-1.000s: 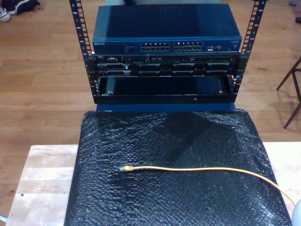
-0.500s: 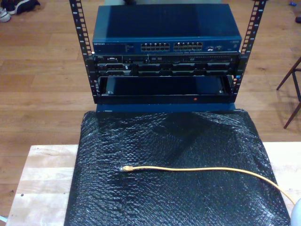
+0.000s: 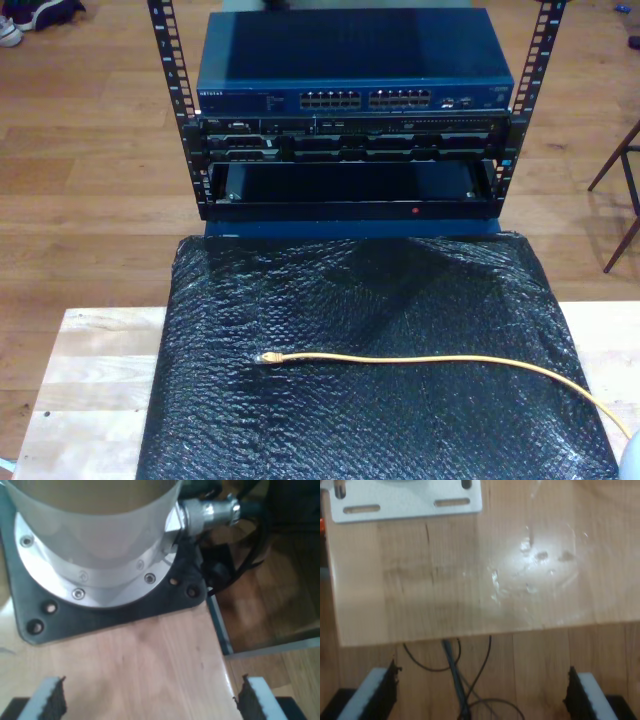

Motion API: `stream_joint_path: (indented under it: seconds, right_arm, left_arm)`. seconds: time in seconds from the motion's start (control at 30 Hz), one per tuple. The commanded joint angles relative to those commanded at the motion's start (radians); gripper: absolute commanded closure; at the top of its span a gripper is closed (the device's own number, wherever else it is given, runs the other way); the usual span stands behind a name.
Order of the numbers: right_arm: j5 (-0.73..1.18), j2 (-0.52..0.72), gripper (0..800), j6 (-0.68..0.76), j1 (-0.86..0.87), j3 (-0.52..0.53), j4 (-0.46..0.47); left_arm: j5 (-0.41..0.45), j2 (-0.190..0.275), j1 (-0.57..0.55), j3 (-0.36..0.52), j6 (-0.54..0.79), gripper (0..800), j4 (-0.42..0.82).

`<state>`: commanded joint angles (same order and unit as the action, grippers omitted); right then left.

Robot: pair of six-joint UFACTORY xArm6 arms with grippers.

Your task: Grab the cable and plug it in

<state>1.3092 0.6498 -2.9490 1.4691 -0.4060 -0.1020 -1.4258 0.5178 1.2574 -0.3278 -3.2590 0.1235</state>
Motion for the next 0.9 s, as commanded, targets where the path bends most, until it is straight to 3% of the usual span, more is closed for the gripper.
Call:
stream_joint_path:
  seconds: [0.37, 0.6, 0.9]
  right_arm:
    - [0.071, -0.044, 4, 0.21, -0.124, -0.14, -0.028]
    - [0.13, -0.095, 4, 0.37, -0.235, -0.224, -0.087]
    - [0.235, -0.175, 17, 0.522, -0.373, -0.331, -0.189]
  left_arm:
    - [-0.106, 0.0, -0.107, -0.106, -0.115, 0, -0.066]
    - [-0.18, -0.002, -0.221, -0.147, -0.222, 0, -0.126]
    - [-0.206, -0.003, -0.376, -0.181, -0.391, 0, -0.189]
